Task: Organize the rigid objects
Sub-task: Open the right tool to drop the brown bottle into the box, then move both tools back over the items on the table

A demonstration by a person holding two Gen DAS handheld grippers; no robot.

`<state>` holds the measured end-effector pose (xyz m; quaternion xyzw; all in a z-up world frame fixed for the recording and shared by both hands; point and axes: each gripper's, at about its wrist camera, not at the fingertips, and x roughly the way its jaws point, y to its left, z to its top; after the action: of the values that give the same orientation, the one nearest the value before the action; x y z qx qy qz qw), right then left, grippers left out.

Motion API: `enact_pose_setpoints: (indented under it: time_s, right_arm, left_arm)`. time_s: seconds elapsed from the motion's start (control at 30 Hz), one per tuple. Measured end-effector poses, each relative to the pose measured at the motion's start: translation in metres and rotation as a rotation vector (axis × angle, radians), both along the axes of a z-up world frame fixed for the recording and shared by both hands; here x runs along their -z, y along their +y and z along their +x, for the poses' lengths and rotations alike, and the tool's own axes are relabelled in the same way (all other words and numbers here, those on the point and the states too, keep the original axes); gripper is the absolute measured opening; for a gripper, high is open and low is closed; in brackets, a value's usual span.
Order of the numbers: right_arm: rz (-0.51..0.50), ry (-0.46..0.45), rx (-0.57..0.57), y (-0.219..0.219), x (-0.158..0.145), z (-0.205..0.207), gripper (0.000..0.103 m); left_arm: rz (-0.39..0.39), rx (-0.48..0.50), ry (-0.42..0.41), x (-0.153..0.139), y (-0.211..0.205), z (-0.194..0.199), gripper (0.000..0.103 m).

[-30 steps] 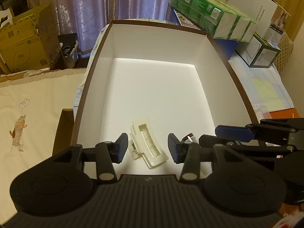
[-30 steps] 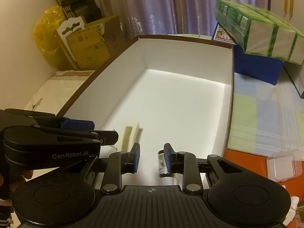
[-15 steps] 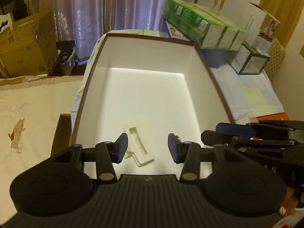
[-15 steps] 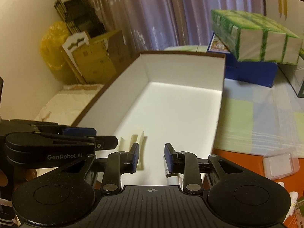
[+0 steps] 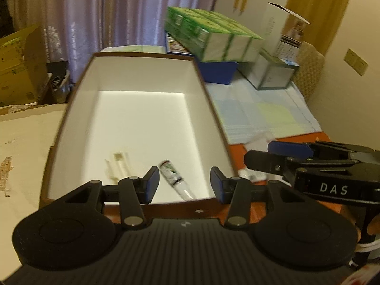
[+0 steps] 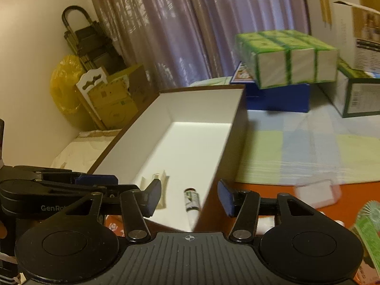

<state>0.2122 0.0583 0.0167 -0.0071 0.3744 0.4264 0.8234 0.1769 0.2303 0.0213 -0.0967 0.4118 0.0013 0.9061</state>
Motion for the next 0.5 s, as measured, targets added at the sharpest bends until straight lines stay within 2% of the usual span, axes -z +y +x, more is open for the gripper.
enact_pose_setpoints:
  time_s: [0.5]
  right_arm:
    - [-0.046, -0.020, -0.003, -0.084, 0.002, -0.011, 0.056]
  left_arm:
    - [-0.020, 0.065, 0.032, 0.009, -0.080, -0.012, 0.042]
